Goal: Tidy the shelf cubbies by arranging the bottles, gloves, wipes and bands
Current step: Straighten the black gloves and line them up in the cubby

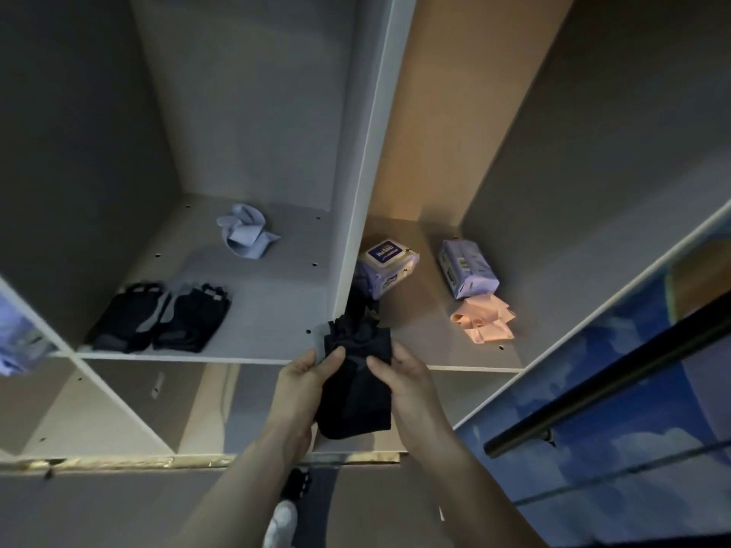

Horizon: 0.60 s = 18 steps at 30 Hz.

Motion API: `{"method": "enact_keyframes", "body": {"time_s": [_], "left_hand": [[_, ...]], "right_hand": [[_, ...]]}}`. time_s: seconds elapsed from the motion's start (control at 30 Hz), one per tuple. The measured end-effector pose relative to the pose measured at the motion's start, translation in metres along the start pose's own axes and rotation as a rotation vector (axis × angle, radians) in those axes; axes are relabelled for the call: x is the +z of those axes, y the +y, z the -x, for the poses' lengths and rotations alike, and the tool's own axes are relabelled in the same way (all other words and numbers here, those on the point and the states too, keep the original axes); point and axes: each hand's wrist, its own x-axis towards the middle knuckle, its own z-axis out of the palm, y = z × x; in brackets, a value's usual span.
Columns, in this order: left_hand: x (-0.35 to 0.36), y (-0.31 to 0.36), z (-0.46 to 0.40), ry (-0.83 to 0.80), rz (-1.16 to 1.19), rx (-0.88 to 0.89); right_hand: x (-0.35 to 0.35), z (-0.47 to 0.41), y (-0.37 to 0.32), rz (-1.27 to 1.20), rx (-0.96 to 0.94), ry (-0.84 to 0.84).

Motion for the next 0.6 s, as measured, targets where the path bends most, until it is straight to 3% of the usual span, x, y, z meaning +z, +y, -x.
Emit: {"method": "enact_keyframes", "body": {"time_s": [0.13,0.27,0.43,0.6], "left_hand": [[0.005,-0.009,-0.009,-0.075,-0.111,-0.091],[0.007,-0.016,-0.033,0.006,-0.151,-0.135],[0.007,-0.011,-0.056,0.065,-0.110,-0.195],[-0.001,-0.008,-0.072,0.072,-0.171,-0.166]], "right_hand": [[-0.008,-0.014,0.011,0.067,0.053,0.085],[-0.025,-0.048,0.023,0.210,0.020,0.128],[-0.046,-0.124,0.055,0.642,-0.026,-0.022],[-0.056,-0.190,0.096,0.860,0.109,-0.105]]}}
